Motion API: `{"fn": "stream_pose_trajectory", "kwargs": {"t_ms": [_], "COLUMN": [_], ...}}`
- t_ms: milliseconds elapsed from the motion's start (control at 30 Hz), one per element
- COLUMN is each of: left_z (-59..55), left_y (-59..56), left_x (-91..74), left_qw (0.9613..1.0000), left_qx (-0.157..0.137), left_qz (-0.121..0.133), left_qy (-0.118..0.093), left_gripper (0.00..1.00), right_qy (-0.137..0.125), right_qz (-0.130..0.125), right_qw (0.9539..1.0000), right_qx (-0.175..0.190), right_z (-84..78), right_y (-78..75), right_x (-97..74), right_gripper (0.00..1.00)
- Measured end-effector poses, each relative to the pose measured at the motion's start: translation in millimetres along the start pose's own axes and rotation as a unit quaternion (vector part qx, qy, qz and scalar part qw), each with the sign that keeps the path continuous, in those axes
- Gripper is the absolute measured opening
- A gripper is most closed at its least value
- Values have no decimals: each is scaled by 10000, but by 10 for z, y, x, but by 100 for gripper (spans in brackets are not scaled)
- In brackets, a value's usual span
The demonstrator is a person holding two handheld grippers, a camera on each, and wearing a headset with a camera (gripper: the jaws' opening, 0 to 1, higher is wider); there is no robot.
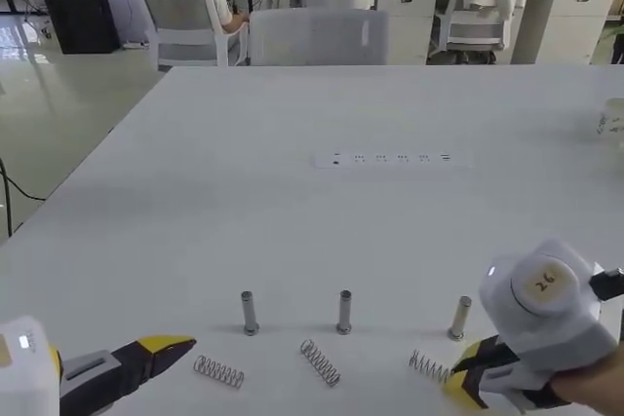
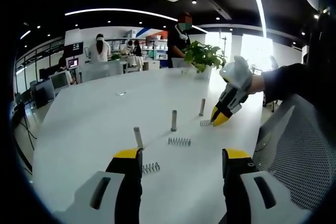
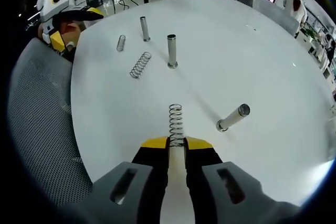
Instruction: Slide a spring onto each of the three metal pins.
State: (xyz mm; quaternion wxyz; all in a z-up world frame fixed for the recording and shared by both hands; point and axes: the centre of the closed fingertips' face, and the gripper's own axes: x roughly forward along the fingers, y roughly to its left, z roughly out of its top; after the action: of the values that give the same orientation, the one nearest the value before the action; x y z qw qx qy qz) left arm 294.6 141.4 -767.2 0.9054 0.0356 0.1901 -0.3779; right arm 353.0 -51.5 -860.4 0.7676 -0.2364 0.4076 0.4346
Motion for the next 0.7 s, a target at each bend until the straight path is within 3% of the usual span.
{"fn": "stream_pose_trajectory", "kwargs": {"t_ms": [267, 467, 700], "left_z": [-14, 58, 125], "left_y": [-35, -97, -141], "left_x": [32, 93, 153], "left_qw": [9999, 9993, 9973], "left_qx": [60, 244, 512], "left_qz": [-111, -281, -496], "left_qy": [66, 92, 173], "left_gripper": [59, 59, 58], "right_qy": [-88, -174, -398], "right_qz": [83, 145, 296], "right_qw": [9999, 9997, 9985], "right_qx": [21, -61, -213], "right_z": [44, 110, 315], "right_y": [102, 170, 270], "right_x": [-133, -241, -391], "right_gripper": [13, 13, 12]}}
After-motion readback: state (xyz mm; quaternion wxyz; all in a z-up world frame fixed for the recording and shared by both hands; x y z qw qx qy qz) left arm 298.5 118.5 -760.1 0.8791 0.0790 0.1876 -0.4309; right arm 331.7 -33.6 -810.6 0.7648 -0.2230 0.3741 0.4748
